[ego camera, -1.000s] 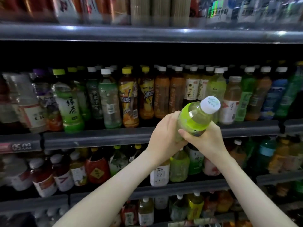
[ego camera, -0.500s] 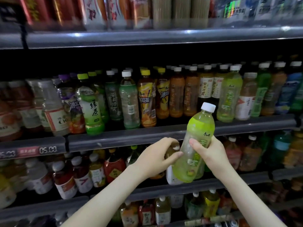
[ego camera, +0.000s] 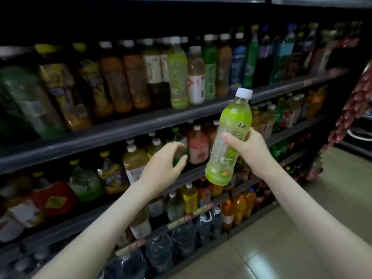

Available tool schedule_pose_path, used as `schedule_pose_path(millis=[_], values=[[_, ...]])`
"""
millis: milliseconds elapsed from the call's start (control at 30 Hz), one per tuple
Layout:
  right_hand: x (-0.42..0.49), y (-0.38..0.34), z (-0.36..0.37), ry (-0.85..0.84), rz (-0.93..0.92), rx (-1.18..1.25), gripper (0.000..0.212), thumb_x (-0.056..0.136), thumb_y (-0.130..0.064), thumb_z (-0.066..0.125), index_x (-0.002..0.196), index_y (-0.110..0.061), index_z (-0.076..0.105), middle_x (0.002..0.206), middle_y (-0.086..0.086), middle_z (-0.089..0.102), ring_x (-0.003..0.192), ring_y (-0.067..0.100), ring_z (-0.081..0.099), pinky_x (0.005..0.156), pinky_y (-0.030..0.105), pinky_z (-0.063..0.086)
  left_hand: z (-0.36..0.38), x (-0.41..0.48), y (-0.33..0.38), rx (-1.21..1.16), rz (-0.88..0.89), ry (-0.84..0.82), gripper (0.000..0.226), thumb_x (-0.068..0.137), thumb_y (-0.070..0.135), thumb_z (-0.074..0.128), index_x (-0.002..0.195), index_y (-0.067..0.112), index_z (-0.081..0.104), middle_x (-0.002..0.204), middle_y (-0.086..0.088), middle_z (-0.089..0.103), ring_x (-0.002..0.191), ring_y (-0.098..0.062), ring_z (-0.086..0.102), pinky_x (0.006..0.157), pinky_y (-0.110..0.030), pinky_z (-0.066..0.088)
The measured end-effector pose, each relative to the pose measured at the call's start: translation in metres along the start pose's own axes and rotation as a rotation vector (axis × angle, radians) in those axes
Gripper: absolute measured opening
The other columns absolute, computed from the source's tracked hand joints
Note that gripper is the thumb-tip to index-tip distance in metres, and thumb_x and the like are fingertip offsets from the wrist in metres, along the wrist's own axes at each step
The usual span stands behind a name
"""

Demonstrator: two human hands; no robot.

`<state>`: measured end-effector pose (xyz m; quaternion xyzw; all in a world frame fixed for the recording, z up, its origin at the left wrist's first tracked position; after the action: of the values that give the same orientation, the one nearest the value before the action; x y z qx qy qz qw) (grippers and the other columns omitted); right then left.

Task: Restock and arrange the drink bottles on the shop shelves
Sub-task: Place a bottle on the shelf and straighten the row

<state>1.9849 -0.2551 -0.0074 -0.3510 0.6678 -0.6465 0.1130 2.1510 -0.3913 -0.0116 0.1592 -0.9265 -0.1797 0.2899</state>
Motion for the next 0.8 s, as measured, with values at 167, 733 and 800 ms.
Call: schedule_pose_path(millis=[167,733,800], values=[[-0.002,0.032,-0.093,-0.064,0.038,-0.111,0.028,0.079,-0.033,0.075,0.104,-0.023,0.067,0.098,-0.011,0.071,0.091,0.005,0.067,0.078,0.026,0.052,0.08,0.025,0.067,-0.056,-0.074,0.005,0.027,0.096,0.028,0.052,0.12,0.017,0.054,0.11,0.003,0.059,0.099,-0.012,0.057,0.087,-0.032,0.049],[0.148,-0.002,-0.15,-0.066,-0.135,0.001,0.022,0.072,-0.029,0.081,0.091,-0.026,0.069,0.082,-0.015,0.073,0.077,-0.003,0.066,0.069,0.02,0.047,0.053,0.174,0.085,0.167,-0.194,0.356,0.041,0.096,0.03,0.051,0.135,0.022,0.044,0.126,0.007,0.049,0.114,-0.011,0.05,0.083,-0.018,0.041],[0.172,-0.008,-0.144,-0.051,-0.178,-0.011,0.024,0.071,-0.029,0.081,0.091,-0.025,0.068,0.082,-0.014,0.073,0.077,-0.005,0.066,0.068,0.017,0.047,0.041,0.199,0.077,0.245,-0.151,0.414,0.043,0.095,0.026,0.054,0.137,0.017,0.045,0.13,0.001,0.05,0.12,-0.016,0.048,0.091,-0.021,0.039]])
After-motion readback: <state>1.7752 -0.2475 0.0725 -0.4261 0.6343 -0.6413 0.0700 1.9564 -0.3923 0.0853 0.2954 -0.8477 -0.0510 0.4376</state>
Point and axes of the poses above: each hand's wrist, its own x-axis towards the middle knuckle, its own z-axis out of the palm, y = z × x, the point moved 10 cm from there along x, towards the middle knuckle
